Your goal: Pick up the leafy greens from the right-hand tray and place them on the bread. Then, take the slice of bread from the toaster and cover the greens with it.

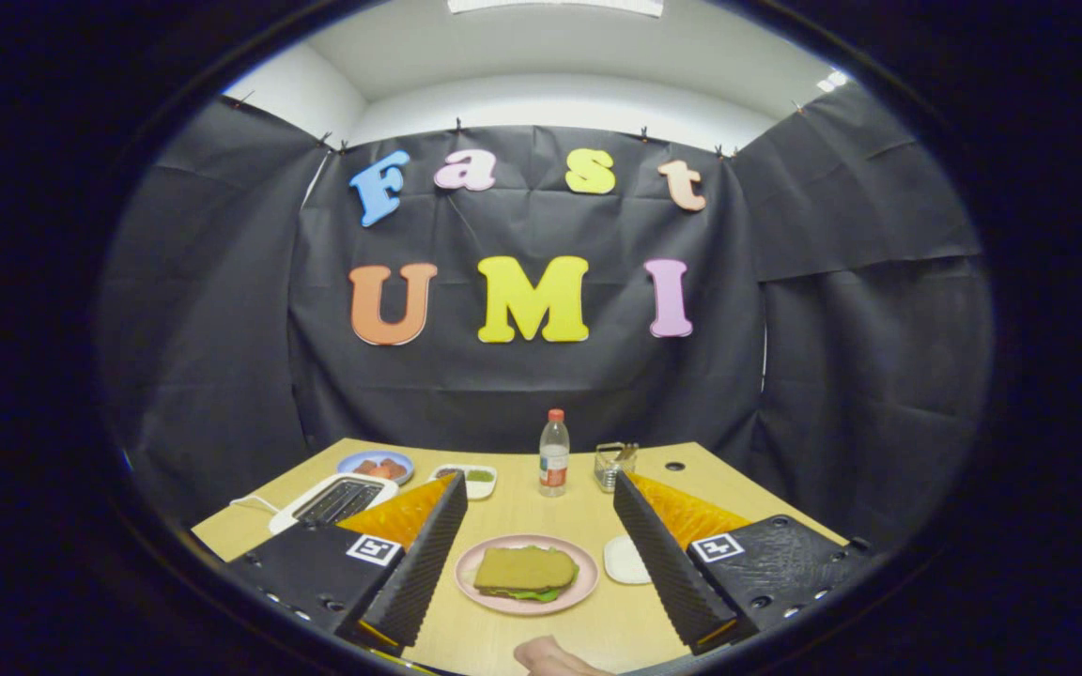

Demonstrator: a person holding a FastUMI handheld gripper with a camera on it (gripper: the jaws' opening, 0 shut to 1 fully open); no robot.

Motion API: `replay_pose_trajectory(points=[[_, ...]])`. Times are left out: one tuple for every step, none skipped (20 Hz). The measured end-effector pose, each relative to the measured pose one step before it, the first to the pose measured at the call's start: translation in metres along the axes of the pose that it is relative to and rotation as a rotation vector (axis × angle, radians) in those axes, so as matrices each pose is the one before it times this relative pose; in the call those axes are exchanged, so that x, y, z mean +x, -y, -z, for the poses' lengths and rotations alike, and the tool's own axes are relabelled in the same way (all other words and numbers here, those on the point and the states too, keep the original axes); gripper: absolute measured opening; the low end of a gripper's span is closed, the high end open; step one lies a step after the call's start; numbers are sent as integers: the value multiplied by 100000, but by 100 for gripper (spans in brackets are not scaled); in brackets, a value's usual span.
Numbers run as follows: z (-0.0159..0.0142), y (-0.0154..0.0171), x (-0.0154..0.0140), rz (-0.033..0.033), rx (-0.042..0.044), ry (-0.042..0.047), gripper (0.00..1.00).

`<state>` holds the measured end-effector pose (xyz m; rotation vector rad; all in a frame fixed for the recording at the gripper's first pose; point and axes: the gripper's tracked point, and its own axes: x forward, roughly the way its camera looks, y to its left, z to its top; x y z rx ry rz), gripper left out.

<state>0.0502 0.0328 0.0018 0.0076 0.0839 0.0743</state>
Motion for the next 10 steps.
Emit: replay_pose_trajectory(points=[[-419,-128,-413,417,322,853,96],[-250,-197,-447,252,343,325,96],[-189,-142,-314,-338,339,71,96],[-156,-31,-220,-252,423,357,96],[-64,-68,-275,-259,260,-141,96],[-91,57,-219,-60,255,-48,96],[-109,196,-55,211,-32,282,96],[-197,333,-92,591,-8,650,96],[-172,294,-136,694,190,429,96],[175,122,11,172,294,-98,96]])
